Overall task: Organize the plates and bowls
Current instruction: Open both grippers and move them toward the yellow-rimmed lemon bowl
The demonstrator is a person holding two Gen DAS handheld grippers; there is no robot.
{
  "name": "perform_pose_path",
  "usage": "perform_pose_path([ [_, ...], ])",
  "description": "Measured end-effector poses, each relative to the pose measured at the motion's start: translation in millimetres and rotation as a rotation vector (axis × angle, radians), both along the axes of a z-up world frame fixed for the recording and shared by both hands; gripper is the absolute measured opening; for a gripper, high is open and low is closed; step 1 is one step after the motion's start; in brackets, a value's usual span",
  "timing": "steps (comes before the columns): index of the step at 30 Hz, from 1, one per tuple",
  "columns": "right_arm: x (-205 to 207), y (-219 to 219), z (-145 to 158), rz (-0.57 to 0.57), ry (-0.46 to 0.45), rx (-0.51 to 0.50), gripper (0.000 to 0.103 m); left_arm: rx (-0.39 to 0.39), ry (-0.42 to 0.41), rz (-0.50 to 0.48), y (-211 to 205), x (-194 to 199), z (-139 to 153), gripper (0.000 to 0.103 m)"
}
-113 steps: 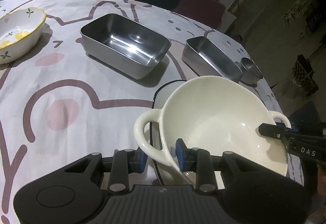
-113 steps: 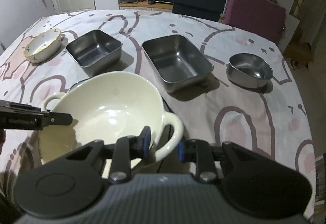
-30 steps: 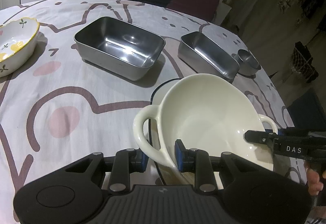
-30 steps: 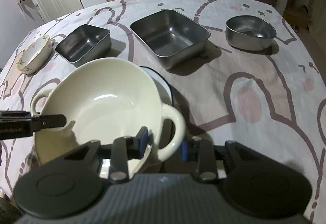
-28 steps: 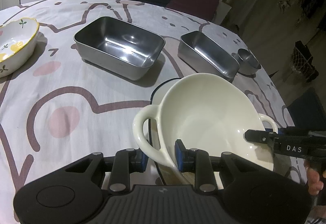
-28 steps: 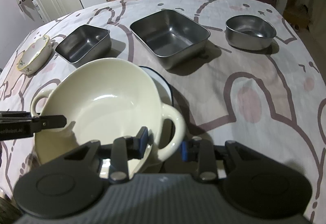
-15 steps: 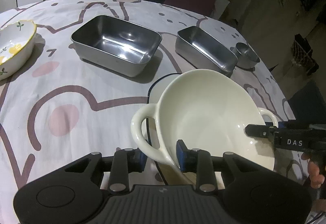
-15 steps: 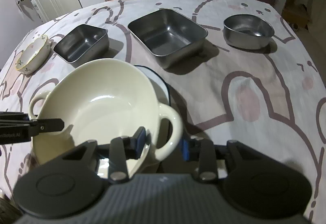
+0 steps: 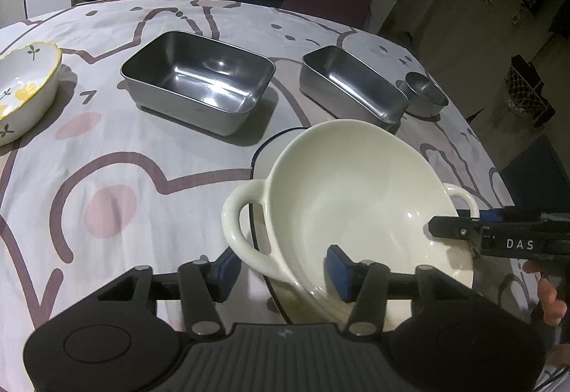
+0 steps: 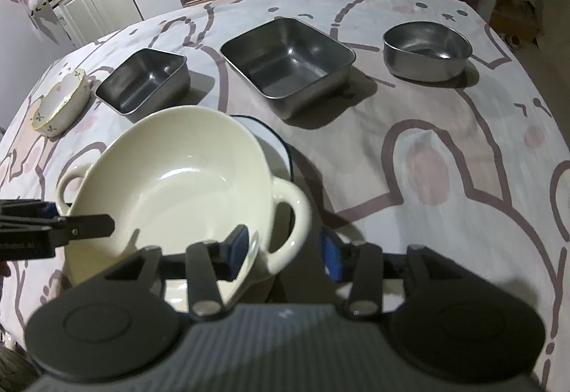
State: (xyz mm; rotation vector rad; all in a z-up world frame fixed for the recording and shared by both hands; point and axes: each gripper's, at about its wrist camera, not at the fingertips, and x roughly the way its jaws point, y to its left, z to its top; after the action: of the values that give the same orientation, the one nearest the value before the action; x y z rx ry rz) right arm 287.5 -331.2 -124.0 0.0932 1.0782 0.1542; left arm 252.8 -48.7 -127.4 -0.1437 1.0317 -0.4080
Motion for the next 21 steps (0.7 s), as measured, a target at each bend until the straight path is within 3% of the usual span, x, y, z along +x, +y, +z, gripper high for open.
perform_pose_path([
  [9, -7, 2, 6, 0.004, -0.006, 0.02, 0.07, 0.003, -0.01, -0.001, 1, -6, 7, 0.074],
  [14, -16, -1, 13, -0.013, -0.018, 0.032, 0.094, 0.02, -0.025, -0.014, -2, -12, 15, 0.089],
  [17, -22, -2, 19, -0.009, -0.04, 0.018, 0.101, 0.027, -0.037, -0.024, -3, -17, 21, 0.096],
  [21, -32, -2, 25, 0.002, -0.068, -0.007, 0.103, 0.041, -0.074, -0.043, -3, -26, 33, 0.102],
])
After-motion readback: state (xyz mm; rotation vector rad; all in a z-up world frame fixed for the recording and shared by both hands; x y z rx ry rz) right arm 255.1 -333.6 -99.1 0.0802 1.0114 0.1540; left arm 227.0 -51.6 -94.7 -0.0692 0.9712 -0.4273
